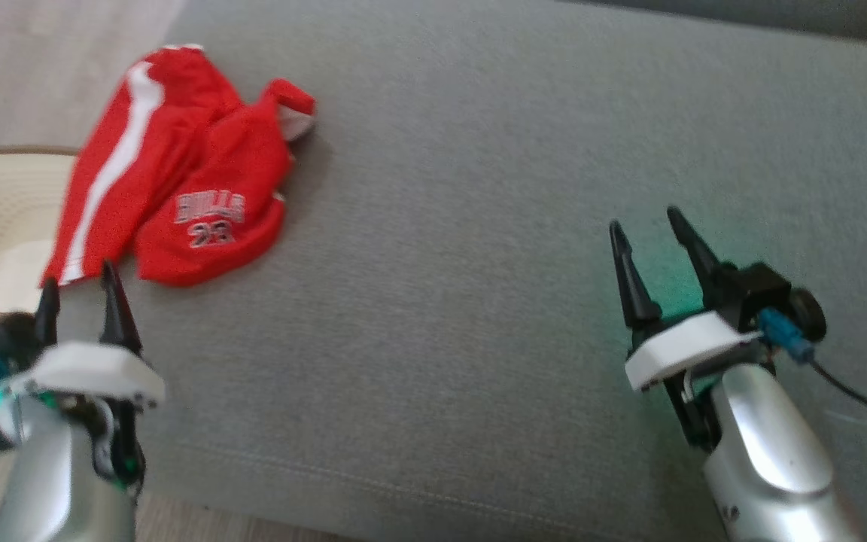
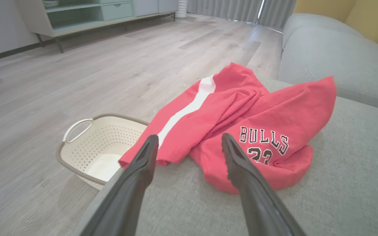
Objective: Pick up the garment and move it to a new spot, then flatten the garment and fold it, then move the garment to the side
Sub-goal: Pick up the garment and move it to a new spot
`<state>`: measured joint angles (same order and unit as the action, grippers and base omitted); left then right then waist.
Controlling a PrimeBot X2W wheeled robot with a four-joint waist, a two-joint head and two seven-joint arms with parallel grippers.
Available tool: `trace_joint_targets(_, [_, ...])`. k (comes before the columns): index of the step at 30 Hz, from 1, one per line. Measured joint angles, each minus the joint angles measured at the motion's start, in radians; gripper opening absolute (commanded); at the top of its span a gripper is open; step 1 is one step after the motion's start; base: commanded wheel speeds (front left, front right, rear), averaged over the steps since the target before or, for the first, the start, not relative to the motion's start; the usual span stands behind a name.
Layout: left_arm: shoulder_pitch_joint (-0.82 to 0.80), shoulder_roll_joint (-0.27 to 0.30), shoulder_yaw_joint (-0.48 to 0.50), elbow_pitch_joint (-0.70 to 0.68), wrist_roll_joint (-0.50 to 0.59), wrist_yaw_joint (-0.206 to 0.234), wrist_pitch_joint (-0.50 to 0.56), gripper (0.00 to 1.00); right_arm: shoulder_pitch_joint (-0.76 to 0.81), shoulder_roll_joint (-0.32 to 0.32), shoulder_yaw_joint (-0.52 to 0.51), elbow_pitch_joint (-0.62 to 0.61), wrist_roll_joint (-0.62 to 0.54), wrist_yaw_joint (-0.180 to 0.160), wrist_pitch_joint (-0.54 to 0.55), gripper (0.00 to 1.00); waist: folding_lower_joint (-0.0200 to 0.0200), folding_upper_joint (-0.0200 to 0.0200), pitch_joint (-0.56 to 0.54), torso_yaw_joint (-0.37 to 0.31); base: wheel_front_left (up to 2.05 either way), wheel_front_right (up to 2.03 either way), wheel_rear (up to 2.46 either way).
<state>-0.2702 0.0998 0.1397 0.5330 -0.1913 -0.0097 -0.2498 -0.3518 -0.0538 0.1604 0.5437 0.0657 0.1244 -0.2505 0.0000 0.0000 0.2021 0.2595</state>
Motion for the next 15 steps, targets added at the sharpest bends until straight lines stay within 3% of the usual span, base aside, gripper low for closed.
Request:
trace_joint_targets(7, [-0.218, 0.081, -0.002, 0.205, -0.034, -0.08, 0.007, 1.0, -0.056, -0.002, 0.008, -0.086, -0.035, 0.0, 0.014, 1.0, 0.0, 0.0, 0.093, -0.08, 0.0, 0.0, 0.0])
trace_joint_targets(15, [-0.4, 0.182, -0.011, 0.416, -0.04, -0.096, 0.119, 1.0, -0.086, -0.002, 0.019, -0.177, -0.042, 0.0, 0.043, 1.0, 0.0, 0.0, 0.19, -0.169, 0.0, 0.0, 0.0])
